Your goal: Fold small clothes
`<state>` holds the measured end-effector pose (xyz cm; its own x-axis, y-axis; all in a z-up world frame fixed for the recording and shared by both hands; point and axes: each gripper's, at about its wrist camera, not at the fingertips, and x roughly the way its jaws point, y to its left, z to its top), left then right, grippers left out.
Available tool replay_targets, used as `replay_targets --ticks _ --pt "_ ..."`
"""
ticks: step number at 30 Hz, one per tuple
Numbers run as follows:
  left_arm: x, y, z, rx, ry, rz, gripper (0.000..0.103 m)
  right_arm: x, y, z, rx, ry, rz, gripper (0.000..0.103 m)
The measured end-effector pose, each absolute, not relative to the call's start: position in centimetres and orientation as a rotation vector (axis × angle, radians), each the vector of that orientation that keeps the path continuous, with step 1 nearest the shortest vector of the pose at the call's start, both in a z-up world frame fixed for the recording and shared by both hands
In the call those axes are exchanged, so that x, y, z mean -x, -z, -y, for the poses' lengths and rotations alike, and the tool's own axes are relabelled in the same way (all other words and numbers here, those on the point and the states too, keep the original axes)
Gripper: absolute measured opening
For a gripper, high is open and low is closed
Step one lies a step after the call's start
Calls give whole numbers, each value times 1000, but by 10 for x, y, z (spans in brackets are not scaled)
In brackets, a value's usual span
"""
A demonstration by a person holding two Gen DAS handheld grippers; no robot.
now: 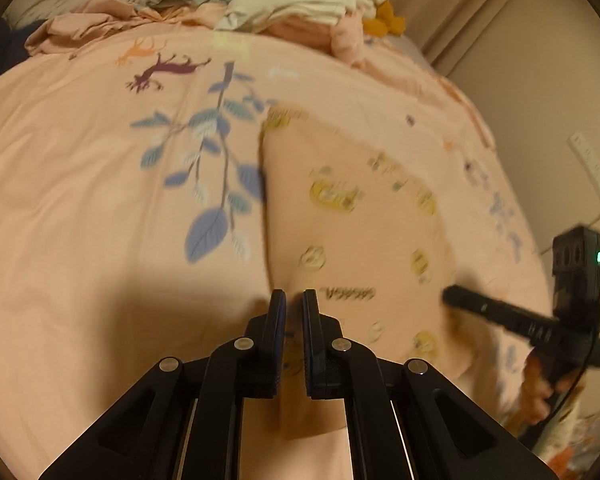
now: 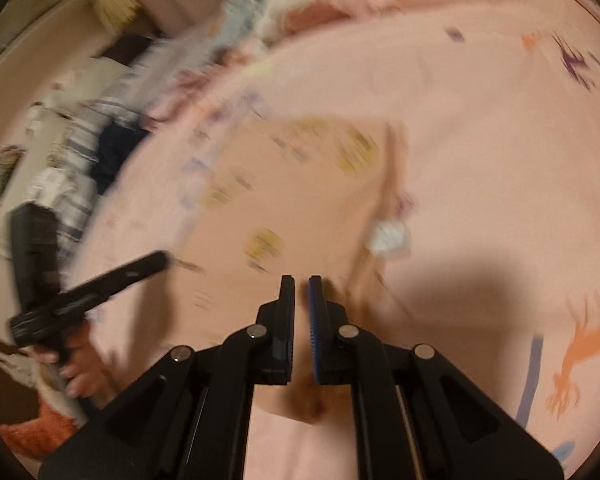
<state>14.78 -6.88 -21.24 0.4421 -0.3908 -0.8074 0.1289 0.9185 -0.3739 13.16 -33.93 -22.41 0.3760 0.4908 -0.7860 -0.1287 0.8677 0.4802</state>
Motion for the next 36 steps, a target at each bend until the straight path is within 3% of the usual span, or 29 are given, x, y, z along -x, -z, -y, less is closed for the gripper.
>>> replay_targets --ticks 8,13,15,17,19,24,26,36 --pt "-138 212 78 213 300 -1038 2 -125 216 346 -432 -409 -1101 4" --pt "-138 201 71 217 309 -1023 2 -133 202 351 -445 -437 -1036 20" --pt "-144 197 69 196 317 -1035 2 -135 200 361 -471 -431 -1020 31" --pt "-151 198 64 215 337 -1065 17 -138 200 368 -493 -406 -1021 51" --pt "-158 203 54 299 376 -1100 61 -140 205 375 -516 -413 -1033 59" --pt "-167 213 37 528 486 -1097 66 -144 218 379 -553 -454 -1108 61" --pt "-171 218 38 540 517 -1115 71 -147 224 379 -561 -444 -1132 64" --pt "-198 245 60 636 679 -1240 75 -162 242 370 -620 -464 -1183 73"
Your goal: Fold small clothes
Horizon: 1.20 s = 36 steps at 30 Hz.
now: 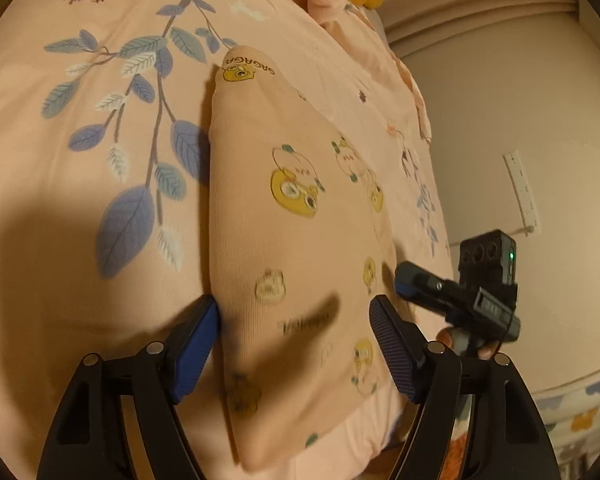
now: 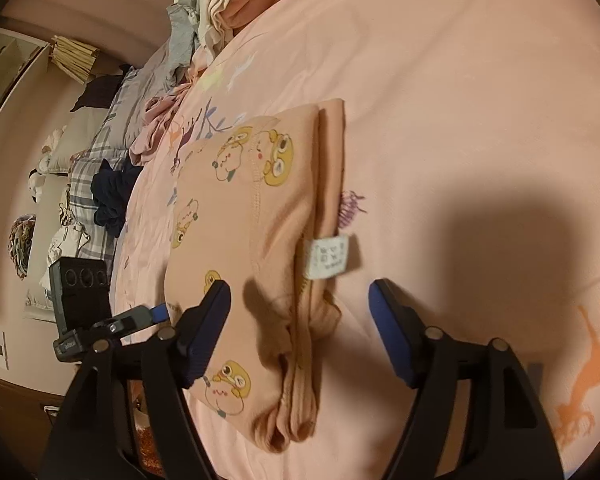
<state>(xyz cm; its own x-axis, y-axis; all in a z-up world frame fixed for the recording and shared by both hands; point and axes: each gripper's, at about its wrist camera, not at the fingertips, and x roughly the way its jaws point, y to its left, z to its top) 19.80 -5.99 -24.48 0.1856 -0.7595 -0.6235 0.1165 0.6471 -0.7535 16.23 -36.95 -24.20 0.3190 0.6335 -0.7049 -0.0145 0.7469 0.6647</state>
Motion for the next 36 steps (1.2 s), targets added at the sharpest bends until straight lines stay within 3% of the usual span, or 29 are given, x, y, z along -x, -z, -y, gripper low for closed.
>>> replay_targets --ticks 10,16,18,25,36 --pt "-224 255 70 765 726 -1247 75 -179 254 358 -754 -556 -1181 73" --pt "-227 252 92 633 738 -1239 75 -182 256 354 -770 -560 -1166 73" --pt "-229 255 87 659 742 -1248 73 -182 256 353 -763 -551 -1164 70" --pt "-230 267 70 696 660 -1271 43 -181 261 355 -733 -493 -1145 45" --pt "-209 249 111 313 493 -1094 34 -184 257 340 -562 -423 -1087 25"
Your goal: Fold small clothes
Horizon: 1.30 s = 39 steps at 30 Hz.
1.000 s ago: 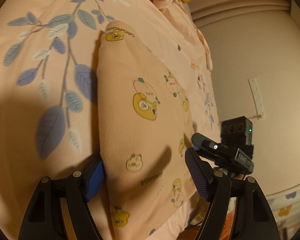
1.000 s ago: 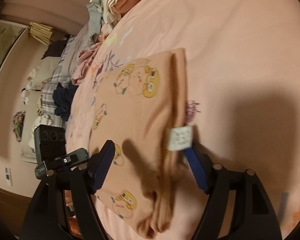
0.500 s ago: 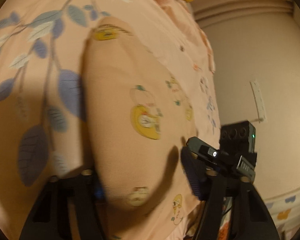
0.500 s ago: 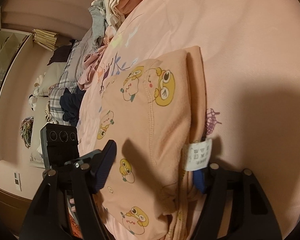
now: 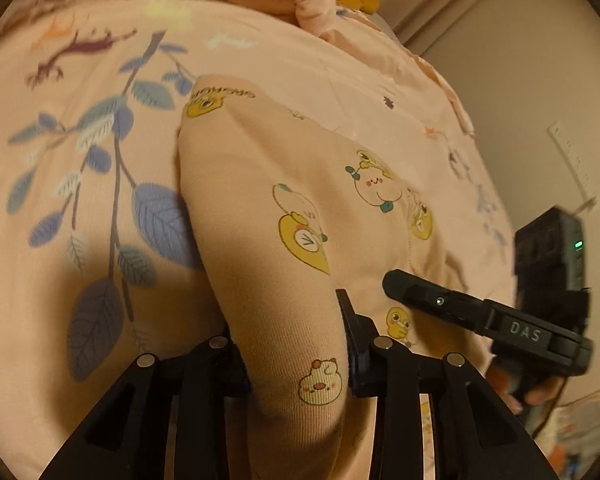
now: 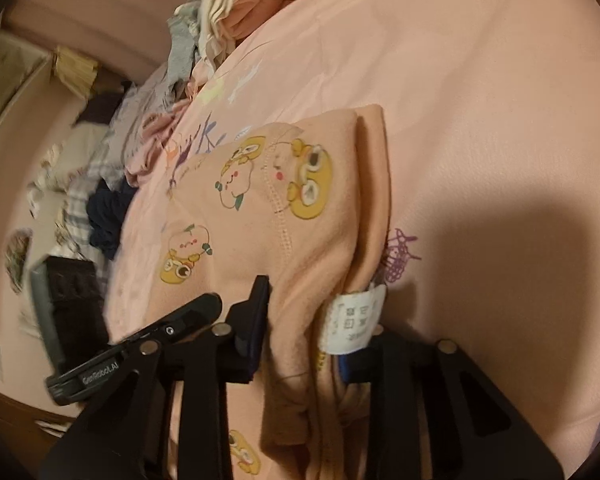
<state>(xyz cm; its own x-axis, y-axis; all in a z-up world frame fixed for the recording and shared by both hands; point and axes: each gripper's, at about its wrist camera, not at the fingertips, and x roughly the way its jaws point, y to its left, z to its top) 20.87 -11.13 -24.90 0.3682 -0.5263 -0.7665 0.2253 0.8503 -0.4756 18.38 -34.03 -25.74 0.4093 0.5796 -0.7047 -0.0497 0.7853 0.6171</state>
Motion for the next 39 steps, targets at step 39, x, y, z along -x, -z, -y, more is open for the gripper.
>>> replay_targets --ticks 39 --pt "-118 51 37 148 443 -795 25 -94 57 265 -420 -630 -706 19"
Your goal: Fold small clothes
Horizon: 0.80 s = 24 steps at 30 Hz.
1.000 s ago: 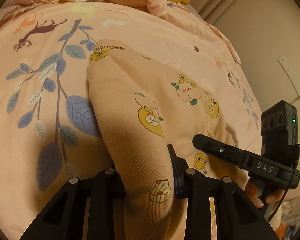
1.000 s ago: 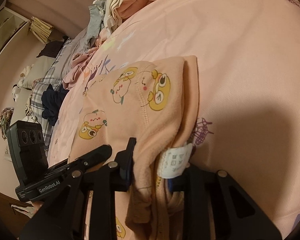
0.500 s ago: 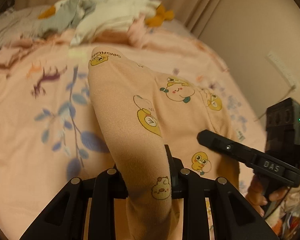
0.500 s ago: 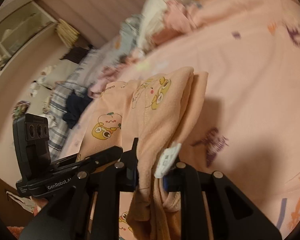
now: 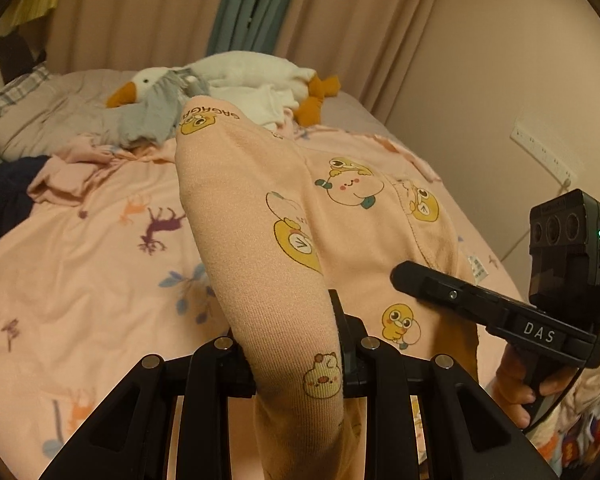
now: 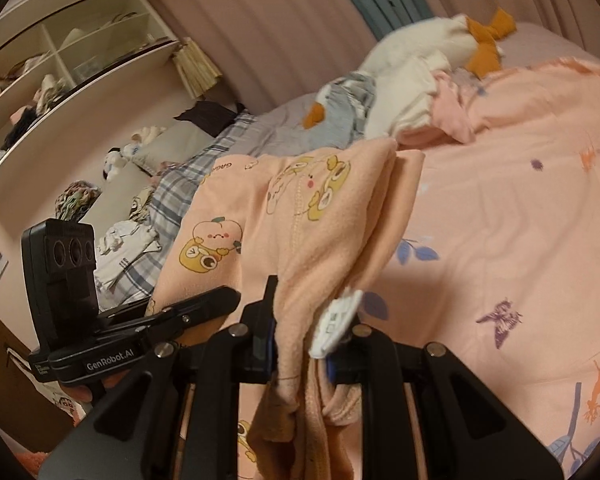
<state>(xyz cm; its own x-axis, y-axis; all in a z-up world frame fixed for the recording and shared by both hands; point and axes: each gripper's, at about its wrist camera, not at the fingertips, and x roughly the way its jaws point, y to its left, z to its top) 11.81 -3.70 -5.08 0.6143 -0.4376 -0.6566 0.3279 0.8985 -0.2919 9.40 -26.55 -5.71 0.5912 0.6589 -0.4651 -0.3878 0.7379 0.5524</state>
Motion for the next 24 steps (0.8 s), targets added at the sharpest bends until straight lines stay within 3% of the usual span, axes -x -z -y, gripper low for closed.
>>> replay_targets --ticks 18,24 --pt "-116 32 -23 189 373 -800 25 -107 31 190 -336 -678 -735 19" --pt "-137 64 -28 202 375 -843 25 -122 52 182 -321 -652 -763 19"
